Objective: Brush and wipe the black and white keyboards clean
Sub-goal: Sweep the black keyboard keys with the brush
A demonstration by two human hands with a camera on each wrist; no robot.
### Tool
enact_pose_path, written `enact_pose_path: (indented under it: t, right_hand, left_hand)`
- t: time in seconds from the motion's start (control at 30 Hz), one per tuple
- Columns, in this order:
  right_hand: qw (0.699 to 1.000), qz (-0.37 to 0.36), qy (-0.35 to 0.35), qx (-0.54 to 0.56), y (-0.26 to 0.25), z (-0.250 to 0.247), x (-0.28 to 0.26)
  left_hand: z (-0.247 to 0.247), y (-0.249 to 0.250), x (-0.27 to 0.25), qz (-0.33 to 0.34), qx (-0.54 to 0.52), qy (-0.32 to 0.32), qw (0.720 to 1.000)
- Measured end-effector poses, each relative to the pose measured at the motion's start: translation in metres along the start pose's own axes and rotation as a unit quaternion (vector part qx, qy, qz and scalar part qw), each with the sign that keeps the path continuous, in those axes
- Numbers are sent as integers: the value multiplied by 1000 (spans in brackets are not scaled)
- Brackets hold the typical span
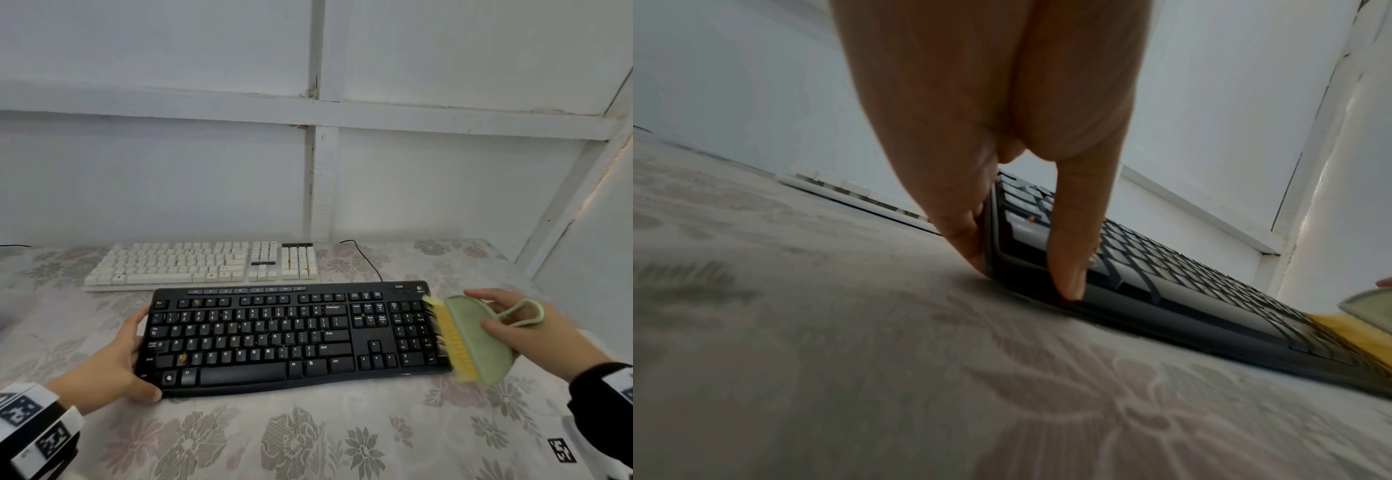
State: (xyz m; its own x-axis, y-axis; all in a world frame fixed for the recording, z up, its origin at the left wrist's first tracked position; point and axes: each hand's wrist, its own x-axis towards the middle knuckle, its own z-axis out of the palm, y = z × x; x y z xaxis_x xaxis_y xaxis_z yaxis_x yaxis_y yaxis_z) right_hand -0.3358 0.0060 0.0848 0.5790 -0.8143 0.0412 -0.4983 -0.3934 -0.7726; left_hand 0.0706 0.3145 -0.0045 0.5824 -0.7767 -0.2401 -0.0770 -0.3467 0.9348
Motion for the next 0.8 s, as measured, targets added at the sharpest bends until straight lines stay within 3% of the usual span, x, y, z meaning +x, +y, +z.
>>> enact_pose_path:
  t: [0.1,0.33,0.8]
  right_hand:
    - [1000,10,-4,-12,-1,-9,-3]
    - [995,-42,71,51,-17,-9,29]
    - [1000,16,-5,-24,6,-11,-5]
  left_hand:
    - [0,1,0,-1,-2,-1,1000]
    - [-2,0,0,-7,-2,-10,1000]
    - [0,0,0,5,-1,8,1000]
